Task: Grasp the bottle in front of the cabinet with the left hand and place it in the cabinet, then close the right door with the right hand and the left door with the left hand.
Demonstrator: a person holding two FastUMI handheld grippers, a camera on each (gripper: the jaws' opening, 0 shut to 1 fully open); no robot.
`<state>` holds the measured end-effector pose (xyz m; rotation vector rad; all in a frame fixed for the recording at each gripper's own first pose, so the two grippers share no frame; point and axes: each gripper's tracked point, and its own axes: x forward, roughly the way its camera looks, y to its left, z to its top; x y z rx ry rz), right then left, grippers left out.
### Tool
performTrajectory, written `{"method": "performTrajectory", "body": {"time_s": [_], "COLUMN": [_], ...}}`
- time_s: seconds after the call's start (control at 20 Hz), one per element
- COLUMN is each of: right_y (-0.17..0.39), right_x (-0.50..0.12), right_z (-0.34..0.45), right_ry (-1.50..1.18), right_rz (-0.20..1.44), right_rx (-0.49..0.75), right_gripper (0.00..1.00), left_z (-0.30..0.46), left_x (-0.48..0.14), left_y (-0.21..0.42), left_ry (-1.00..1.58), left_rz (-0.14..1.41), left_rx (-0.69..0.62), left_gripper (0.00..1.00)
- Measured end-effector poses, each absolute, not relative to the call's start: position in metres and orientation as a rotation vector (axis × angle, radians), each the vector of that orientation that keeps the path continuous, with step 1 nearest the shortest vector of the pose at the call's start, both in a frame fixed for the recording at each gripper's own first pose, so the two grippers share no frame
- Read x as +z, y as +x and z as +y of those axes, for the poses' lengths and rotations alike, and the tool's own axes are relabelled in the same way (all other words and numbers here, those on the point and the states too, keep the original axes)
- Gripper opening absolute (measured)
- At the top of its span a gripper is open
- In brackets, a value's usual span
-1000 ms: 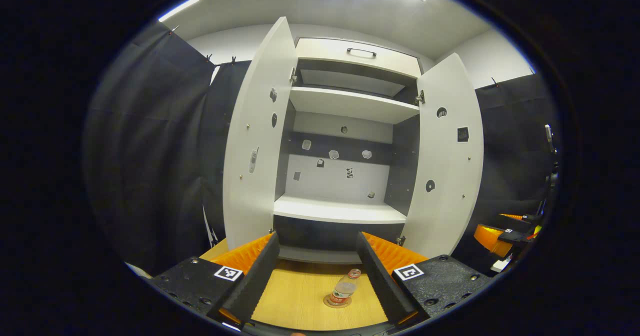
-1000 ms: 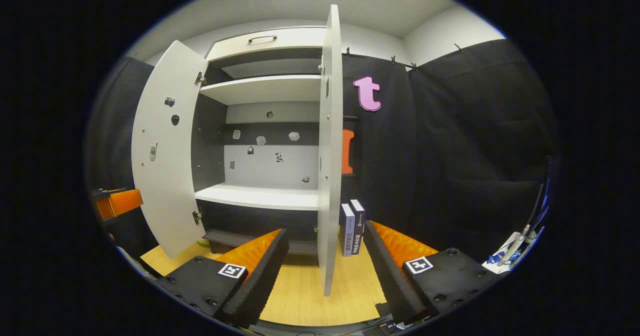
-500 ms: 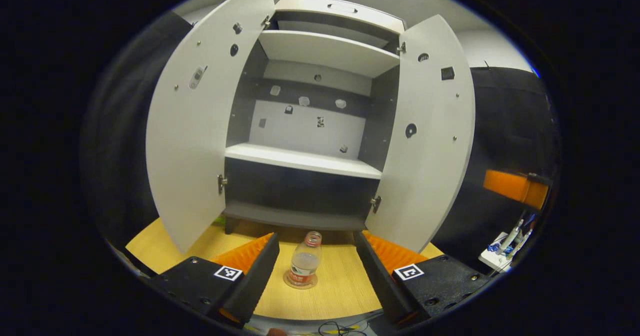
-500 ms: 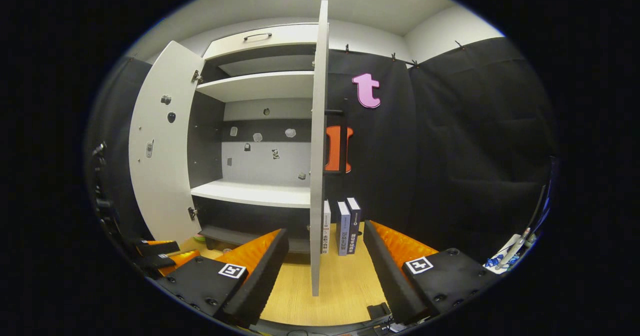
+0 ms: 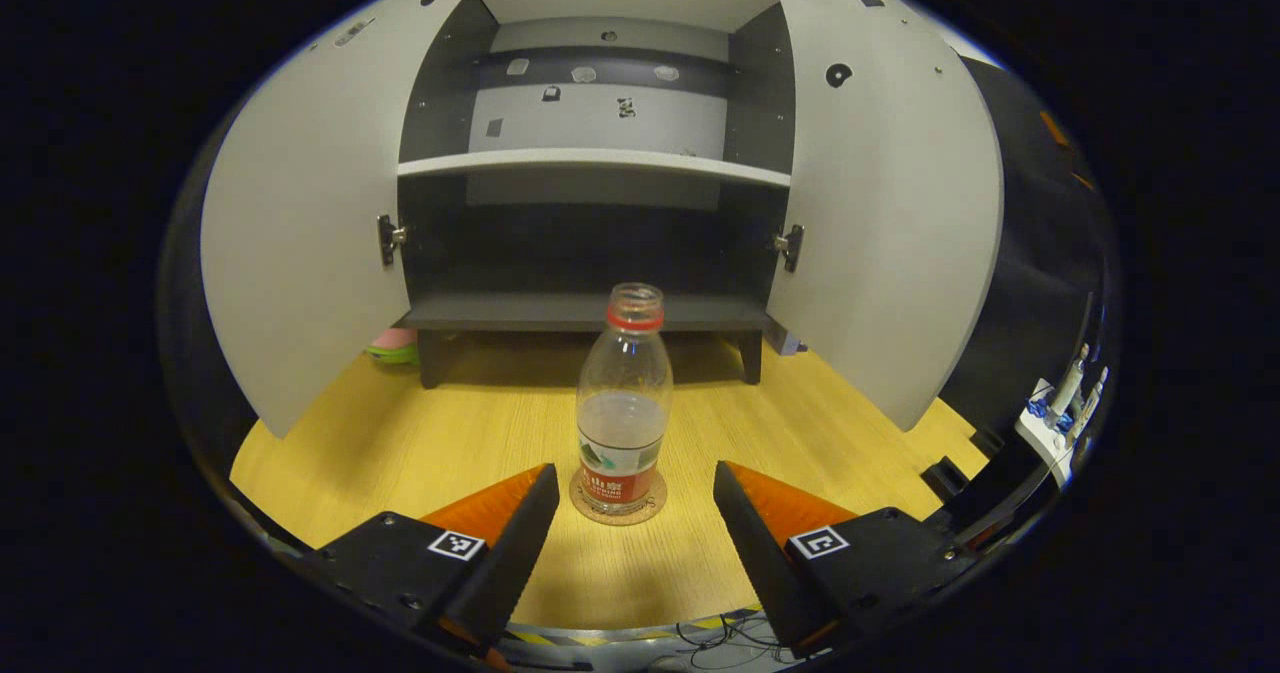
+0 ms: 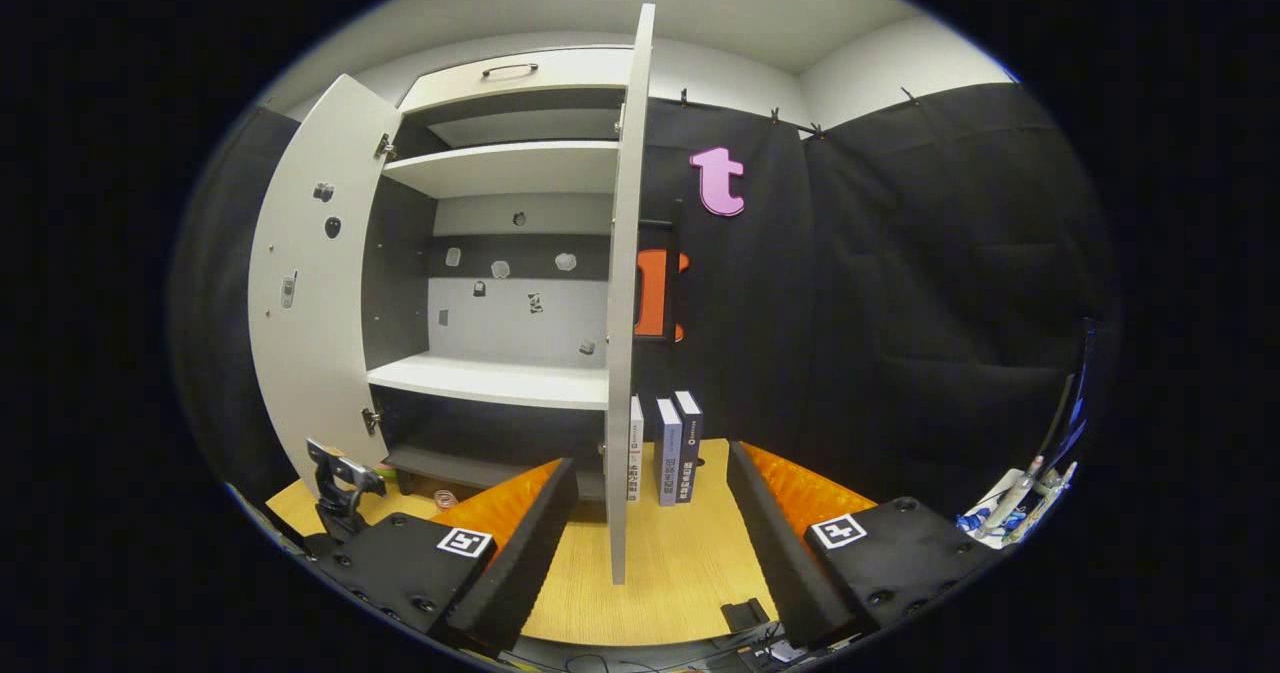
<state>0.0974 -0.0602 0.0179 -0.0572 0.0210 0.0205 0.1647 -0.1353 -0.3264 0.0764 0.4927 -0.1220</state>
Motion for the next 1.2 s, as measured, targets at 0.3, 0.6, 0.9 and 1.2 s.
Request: {"method": "performTrajectory", "body": {"time_s": [0.3, 0.6, 0.9, 1.2], "right_y": [0.085, 0.077, 0.077, 0.091], "right_x": [0.001, -0.008, -0.011, -0.004], "right_z": [-0.052, -0.049, -0.055, -0.042], "right_ry": [-0.045, -0.038, -0.066, -0.076], "right_rz": [0.085, 0.106, 0.126, 0.103], "right_rx": [-0.085, -0.179, -0.196, -0.098], "right_gripper": [1.0, 0.99, 0.97, 0.97], "left_z": [-0.126, -0.125, -0.113, -0.117], "left_x": [-0.36, -0.382, -0.376, -0.275], "left_y": [0.191, 0.219, 0.228, 0.238], "left_ry": [0.054, 0.084, 0.128, 0.07], "left_rz": [0.541, 0.56, 0.552, 0.468], "left_rx": [-0.168, -0.207, -0.175, -0.187], "left_gripper": [0.95, 0.96, 0.77, 0.77]}}
